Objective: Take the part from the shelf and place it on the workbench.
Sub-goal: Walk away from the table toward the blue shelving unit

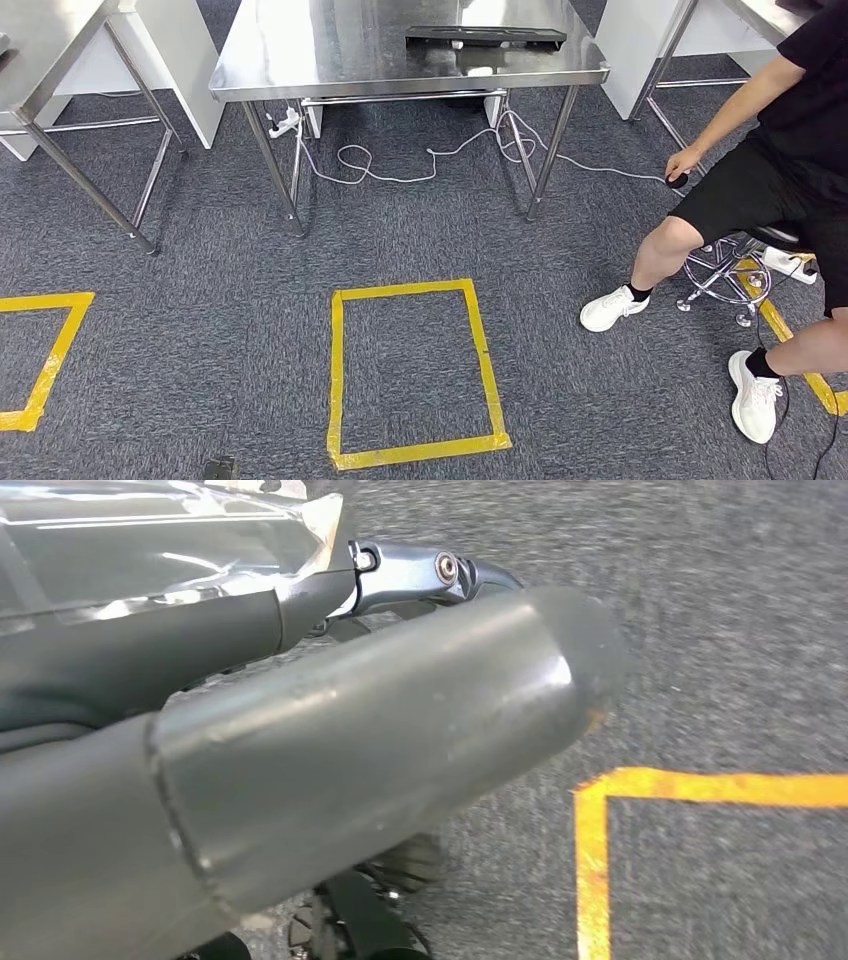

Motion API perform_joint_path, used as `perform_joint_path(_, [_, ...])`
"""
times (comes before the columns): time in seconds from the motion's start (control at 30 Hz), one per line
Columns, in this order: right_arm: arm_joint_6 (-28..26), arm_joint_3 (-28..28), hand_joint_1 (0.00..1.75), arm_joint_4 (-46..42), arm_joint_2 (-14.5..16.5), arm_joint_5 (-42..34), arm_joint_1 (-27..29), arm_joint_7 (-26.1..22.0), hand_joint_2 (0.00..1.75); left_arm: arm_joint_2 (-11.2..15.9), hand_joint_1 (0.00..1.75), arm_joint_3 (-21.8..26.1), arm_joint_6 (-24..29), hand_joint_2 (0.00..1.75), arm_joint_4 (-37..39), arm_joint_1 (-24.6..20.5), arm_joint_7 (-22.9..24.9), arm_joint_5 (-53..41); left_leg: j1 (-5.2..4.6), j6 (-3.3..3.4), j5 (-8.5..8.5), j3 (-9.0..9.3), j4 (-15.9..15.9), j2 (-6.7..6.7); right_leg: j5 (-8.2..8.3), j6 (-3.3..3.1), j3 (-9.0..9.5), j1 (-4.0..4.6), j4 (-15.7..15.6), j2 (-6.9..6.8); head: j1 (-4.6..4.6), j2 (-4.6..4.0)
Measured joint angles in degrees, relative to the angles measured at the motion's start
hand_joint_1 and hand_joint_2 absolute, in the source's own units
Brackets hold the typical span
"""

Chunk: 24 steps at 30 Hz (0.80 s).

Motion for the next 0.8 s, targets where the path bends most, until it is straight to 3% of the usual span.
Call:
perform_joint_path(0.07, [0.0,0.0,0.00,0.0,0.0,0.1,0.0,0.0,0.00,0.0,0.00,0.0,0.1,0.00,0.0,0.0,-0.1,0.0,0.00,0.32,2.63,5.11,-5.5,-0.02,0.72,0.37,-1.42,0.05,0.8,0.04,-0.03,0.00])
perform_joint_path(0.13, [0.0,0.1,0.00,0.0,0.0,0.3,-0.1,0.0,0.00,0.0,0.00,0.0,0.1,0.00,0.0,-0.1,-0.2,0.1,-0.13,0.89,3.09,10.53,-13.2,-0.12,1.18,0.87,-2.54,0.26,1.6,0.03,0.00,0.00])
perform_joint_path(0.2, [0.0,0.1,0.00,0.0,0.1,0.4,-0.2,0.0,0.00,0.1,0.00,0.0,0.2,0.00,0.0,-0.2,-0.4,0.1,-0.46,1.46,2.55,11.94,-16.2,-0.22,1.81,1.67,-3.15,0.41,1.8,-0.02,0.02,0.00])
perform_joint_path(0.27, [0.0,0.2,0.00,0.0,0.0,0.5,-0.2,0.0,0.00,0.0,0.00,0.0,0.3,0.00,0.0,-0.1,-0.5,0.1,-0.58,2.29,3.50,11.08,-16.8,-0.06,2.44,2.51,-3.72,0.50,1.9,-0.04,0.00,0.00])
perform_joint_path(0.3, [0.0,0.2,0.00,0.1,0.0,0.6,-0.2,0.0,0.00,0.0,0.00,0.0,0.3,0.00,0.0,-0.2,-0.6,0.2,-0.52,2.79,4.18,10.59,-17.2,0.05,1.88,2.63,-4.29,0.53,2.5,0.02,0.05,0.00])
perform_joint_path(0.37, [0.0,0.2,0.00,0.1,-0.1,0.7,-0.2,0.0,0.00,0.0,0.00,-0.1,0.3,0.00,0.0,-0.3,-0.7,0.2,-0.30,3.48,5.65,9.40,-17.9,0.33,-1.79,2.21,-6.30,0.44,6.8,0.19,0.27,0.00])
perform_joint_path(0.43, [0.0,0.2,0.00,0.1,-0.1,0.8,-0.1,0.0,0.00,0.0,0.00,-0.2,0.5,0.00,0.0,-0.3,-0.8,0.2,-0.32,3.59,6.80,7.89,-18.0,0.44,-6.09,2.06,-8.56,0.12,14.0,0.30,0.50,0.00])
perform_joint_path(0.47, [0.0,0.2,0.00,0.1,-0.1,0.9,0.0,0.0,0.00,0.0,0.00,-0.3,0.5,0.00,0.0,-0.2,-0.8,0.2,-0.31,3.46,7.36,7.11,-18.0,0.54,-6.92,2.50,-8.99,-0.07,16.9,0.32,0.54,0.00])
perform_joint_path(0.5, [0.0,0.2,0.00,0.1,-0.1,0.9,0.0,0.0,0.00,0.0,0.00,-0.3,0.6,0.00,0.0,-0.2,-0.9,0.2,-0.28,3.28,7.91,6.38,-17.9,0.63,-6.68,3.21,-8.55,-0.28,18.0,0.32,0.53,0.00])
perform_joint_path(0.53, [0.0,0.2,0.00,0.1,-0.1,0.9,0.0,0.0,0.00,-0.1,0.00,-0.4,0.6,0.00,0.0,-0.2,-0.9,0.3,-0.19,3.05,8.43,5.73,-17.9,0.70,-5.63,4.02,-7.05,-0.49,17.0,0.32,0.55,0.00])
perform_joint_path(0.57, [0.0,0.2,0.00,0.1,-0.2,1.0,0.0,0.0,0.00,-0.1,0.00,-0.4,0.7,0.00,0.0,-0.2,-0.9,0.5,-0.08,2.74,8.91,5.26,-17.7,0.72,-4.42,4.74,-4.48,-0.76,13.9,0.31,0.55,0.00])
perform_joint_path(0.6, [0.0,0.2,0.00,0.1,-0.1,1.0,-0.1,0.0,0.00,-0.1,0.00,-0.4,0.8,0.00,0.0,-0.2,-1.0,0.6,-0.04,2.38,9.30,4.82,-17.5,0.73,-3.79,5.15,-1.23,-1.01,9.5,0.32,0.60,0.00])
perform_joint_path(0.63, [0.0,0.2,0.00,0.1,-0.2,1.0,-0.2,0.0,0.00,0.0,0.00,-0.5,1.0,0.00,0.0,-0.2,-1.1,0.8,-0.05,1.97,9.66,4.40,-17.2,0.71,-3.76,5.14,1.77,-0.96,5.3,0.47,0.69,0.00])
perform_joint_path(0.7, [0.0,0.3,0.00,0.1,-0.1,1.2,-0.3,0.0,0.00,0.0,0.00,-0.6,1.2,0.00,-0.1,-0.2,-1.3,0.9,-0.24,1.18,10.29,3.83,-16.7,0.69,-4.58,4.29,4.44,-0.61,0.4,0.66,0.75,0.00])
perform_joint_path(0.8, [0.0,0.3,0.00,0.1,0.0,1.4,-0.1,0.1,0.00,0.0,0.00,-0.8,1.6,0.00,0.0,0.0,-1.5,1.3,0.13,0.39,10.15,3.33,-15.9,0.63,-4.37,2.47,3.64,-0.75,0.4,0.56,0.39,0.00])
